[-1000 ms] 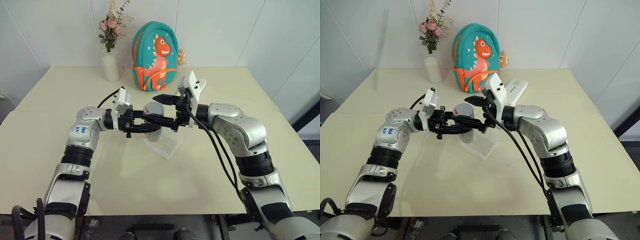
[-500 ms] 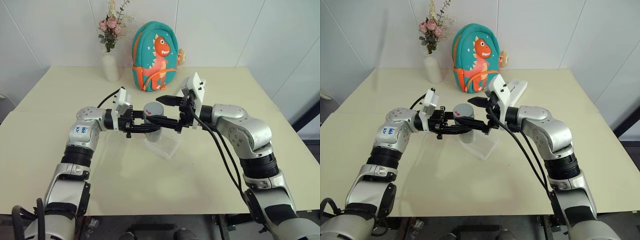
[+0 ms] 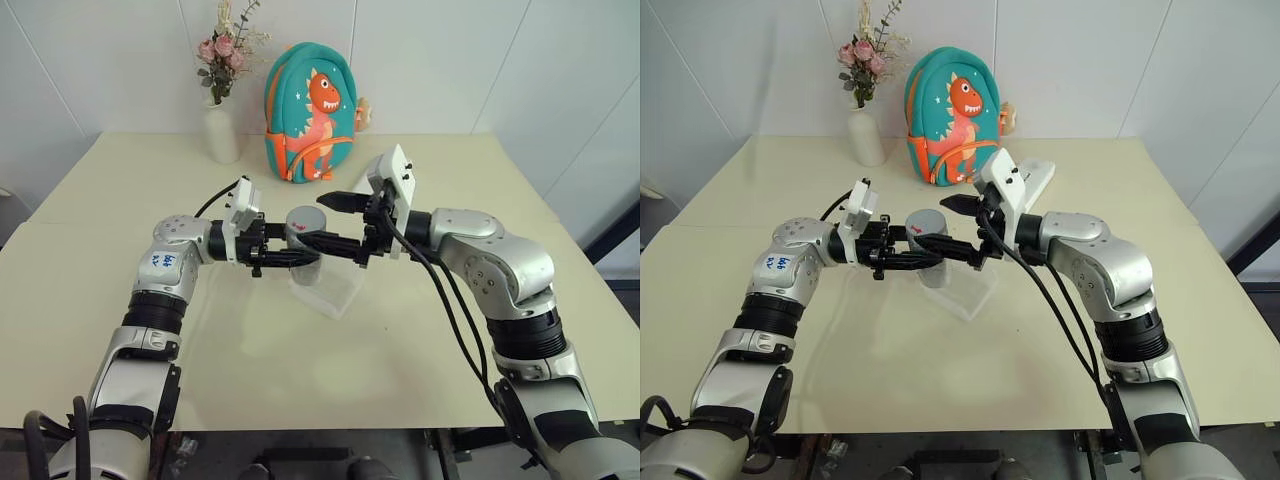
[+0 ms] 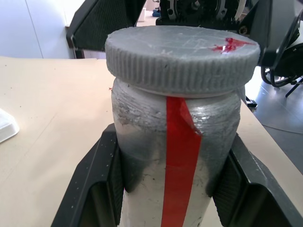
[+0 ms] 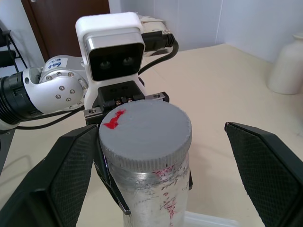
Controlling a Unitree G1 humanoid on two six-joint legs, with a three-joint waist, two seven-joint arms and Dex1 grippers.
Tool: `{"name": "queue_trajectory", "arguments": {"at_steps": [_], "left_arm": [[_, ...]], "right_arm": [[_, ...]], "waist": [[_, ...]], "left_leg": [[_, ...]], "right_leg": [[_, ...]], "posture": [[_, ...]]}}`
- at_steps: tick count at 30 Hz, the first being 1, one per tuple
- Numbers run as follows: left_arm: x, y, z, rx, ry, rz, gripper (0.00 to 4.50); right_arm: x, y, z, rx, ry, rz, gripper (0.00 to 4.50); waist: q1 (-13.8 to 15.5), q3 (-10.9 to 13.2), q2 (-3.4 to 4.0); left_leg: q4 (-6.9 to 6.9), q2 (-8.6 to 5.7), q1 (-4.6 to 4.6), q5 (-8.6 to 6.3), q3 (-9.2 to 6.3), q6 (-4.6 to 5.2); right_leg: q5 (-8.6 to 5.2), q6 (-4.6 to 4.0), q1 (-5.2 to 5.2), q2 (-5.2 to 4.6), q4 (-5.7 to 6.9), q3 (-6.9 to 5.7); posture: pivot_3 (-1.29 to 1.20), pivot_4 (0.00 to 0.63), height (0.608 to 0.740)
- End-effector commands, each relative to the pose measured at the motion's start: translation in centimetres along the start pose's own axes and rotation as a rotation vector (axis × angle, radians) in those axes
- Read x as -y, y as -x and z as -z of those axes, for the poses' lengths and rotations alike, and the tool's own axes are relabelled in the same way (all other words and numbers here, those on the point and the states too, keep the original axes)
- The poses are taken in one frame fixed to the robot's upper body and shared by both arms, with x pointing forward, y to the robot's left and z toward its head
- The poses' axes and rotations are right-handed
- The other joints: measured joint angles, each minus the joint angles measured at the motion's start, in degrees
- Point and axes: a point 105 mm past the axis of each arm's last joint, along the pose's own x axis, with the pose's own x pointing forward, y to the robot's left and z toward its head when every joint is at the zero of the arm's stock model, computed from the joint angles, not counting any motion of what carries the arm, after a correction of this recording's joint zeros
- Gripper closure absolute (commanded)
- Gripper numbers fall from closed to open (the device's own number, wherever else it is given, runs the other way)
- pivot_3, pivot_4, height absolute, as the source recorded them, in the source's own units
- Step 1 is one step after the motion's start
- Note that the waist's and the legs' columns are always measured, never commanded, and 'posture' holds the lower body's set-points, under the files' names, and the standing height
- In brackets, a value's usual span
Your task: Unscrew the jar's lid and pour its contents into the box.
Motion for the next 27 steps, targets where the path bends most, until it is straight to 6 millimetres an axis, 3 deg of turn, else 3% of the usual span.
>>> {"name": "queue_trajectory", "arguments": {"at_steps": [1,27], "left_arm": [[-0.1,-0.3,-1.4,0.02,-0.056,0.015,2.52],[-0.2,-0.6,-1.4,0.018,-0.072,0.02,2.52]], "right_arm": [[-0.5,0.3,-1.5,0.045,0.039,-0.008,0.03],[-1.0,-1.3,-1.9,0.068,0.028,-0.05,0.03]], "waist": [[0.0,0.0,0.0],[-0.01,0.0,0.0]], "left_leg": [[0.0,0.0,0.0,0.0,0.0,0.0],[0.0,0.0,0.0,0.0,0.0,0.0]], "right_leg": [[0.0,0.0,0.0,0.0,0.0,0.0],[0.0,0.0,0.0,0.0,0.0,0.0]], "posture": [[0.0,0.15,0.74],[0.0,0.15,0.74]]}}
